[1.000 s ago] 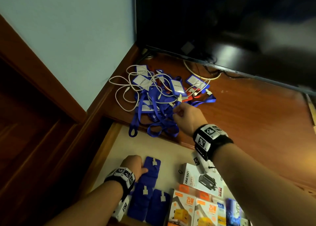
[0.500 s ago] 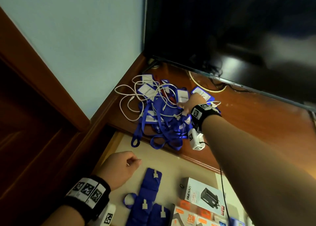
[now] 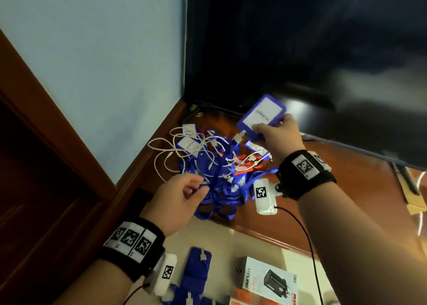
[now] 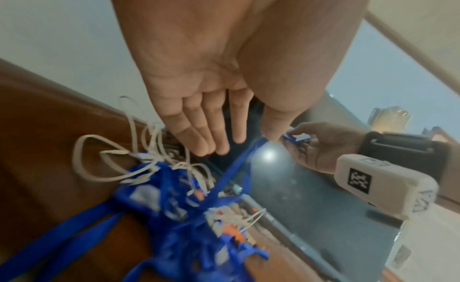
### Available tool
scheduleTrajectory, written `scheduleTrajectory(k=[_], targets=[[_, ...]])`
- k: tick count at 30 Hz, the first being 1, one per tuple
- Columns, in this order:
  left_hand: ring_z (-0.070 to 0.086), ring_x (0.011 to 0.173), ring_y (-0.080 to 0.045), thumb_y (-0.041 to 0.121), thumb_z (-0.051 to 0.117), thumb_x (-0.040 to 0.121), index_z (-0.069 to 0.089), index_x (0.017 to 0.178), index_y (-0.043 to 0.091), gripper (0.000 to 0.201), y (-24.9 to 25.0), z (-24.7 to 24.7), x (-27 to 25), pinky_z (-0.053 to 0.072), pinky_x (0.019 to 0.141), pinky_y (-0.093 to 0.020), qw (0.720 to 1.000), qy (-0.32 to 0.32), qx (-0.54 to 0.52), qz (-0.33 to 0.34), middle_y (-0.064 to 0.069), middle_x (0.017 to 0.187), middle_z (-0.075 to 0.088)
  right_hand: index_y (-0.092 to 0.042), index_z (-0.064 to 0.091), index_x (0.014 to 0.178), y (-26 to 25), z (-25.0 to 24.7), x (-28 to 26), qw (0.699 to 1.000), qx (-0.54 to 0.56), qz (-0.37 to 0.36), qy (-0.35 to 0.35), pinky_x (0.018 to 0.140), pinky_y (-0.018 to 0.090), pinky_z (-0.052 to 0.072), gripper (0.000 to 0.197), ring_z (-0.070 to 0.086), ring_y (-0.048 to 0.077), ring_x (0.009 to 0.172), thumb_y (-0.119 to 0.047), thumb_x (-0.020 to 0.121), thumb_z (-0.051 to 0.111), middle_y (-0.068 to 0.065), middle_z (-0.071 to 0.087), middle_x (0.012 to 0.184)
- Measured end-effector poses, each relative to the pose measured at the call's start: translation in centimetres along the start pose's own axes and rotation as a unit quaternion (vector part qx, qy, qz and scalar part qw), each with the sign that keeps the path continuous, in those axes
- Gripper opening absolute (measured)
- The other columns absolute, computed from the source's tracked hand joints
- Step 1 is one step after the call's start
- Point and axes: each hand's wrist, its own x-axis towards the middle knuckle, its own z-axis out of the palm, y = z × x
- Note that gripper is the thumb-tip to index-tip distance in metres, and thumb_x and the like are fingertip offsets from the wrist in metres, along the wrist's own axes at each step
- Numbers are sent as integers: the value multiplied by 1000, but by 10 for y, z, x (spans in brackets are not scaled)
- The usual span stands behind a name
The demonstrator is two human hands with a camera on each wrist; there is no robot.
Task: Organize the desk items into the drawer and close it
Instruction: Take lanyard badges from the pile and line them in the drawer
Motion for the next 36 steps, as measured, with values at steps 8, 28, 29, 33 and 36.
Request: scheduleTrajectory(k=[8,28,29,33,36], targets=[[51,137,-9,69,62,87,48,146,35,69,126,-3,55,40,119,-41,993,-19,-16,117,8,149,56,-17,55,114,-96,-52,-80,984,141,-93,-61,74,58,62,25,70,38,98,-8,95,68,10,68,105],[67,73,-3,58,66,94,71,82,24,36,263,-54,47,56,66,-23,922,-141,224,284,7,77,70,-4,64,99,-35,-116,-152,966,-37,-166,-193,54,23,53,19,69,12,68,0,86,76,7,77,83],[68,68,-3,61,65,93,70,78,26,38,256,-53,56,58,66,-25,929,-161,218,251,8,73,70,-4,63,97,-36,-116,-156,964,-5,-166,-209,56,22,53,20,69,11,68,1,84,76,6,76,82],[55,57,-16,54,68,88,65,66,21,40,203,-33,75,47,59,-40,948,-230,145,163,-4,61,63,-16,64,90,-45,-124,-160,957,96,-196,-193,63,30,53,22,64,24,75,-19,80,84,16,70,87],[45,53,-20,42,57,101,63,73,14,39,170,-7,59,39,53,-35,964,-231,89,94,-4,59,51,-20,60,83,-53,-127,-154,947,219,-188,-138,62,29,53,25,61,23,73,-23,79,85,13,65,85]])
